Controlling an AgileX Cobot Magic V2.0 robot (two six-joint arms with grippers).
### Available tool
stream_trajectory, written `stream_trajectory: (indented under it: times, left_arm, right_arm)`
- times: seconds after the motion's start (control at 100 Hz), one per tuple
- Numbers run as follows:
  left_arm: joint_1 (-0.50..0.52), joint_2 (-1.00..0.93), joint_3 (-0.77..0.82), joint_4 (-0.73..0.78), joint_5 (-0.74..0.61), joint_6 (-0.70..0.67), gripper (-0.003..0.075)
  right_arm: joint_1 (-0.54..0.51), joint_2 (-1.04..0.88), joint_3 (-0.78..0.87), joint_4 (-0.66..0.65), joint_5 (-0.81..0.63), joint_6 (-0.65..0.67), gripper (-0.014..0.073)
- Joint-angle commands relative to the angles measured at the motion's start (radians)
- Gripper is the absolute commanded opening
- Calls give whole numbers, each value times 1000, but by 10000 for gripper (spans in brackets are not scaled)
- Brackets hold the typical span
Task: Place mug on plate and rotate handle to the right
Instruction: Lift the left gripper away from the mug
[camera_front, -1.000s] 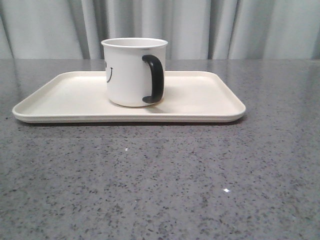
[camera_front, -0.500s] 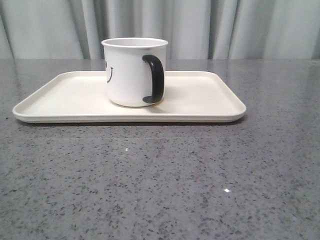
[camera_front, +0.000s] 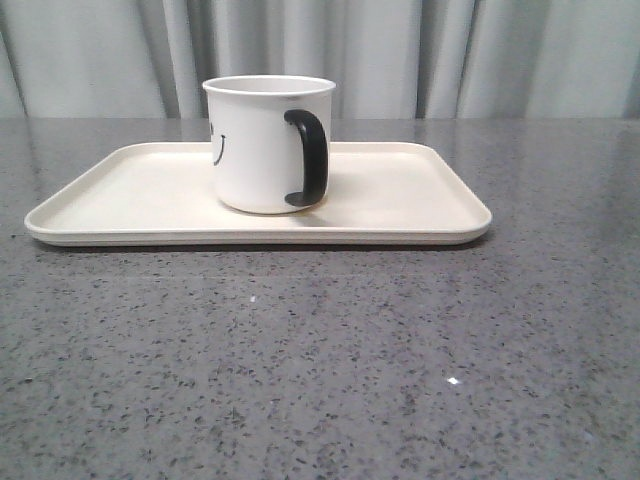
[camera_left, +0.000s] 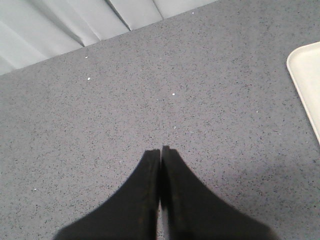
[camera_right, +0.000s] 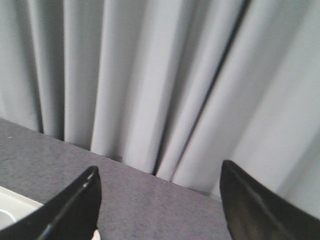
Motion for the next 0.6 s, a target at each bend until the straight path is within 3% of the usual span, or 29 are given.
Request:
stream_trajectory:
  times: [0.0,0.18,0.59]
  left_arm:
    - [2,-6,-23,28,-47,-11,-20]
    - [2,-6,-23,28,-47,-11,-20]
    - [2,-6,-23,28,-44,-11,-20]
  right_arm:
    - [43,60,-103,56,-19,-49,509]
    - [131,214,-230,68,119,-51,509]
    - [286,439,-248,71,187,-53,509]
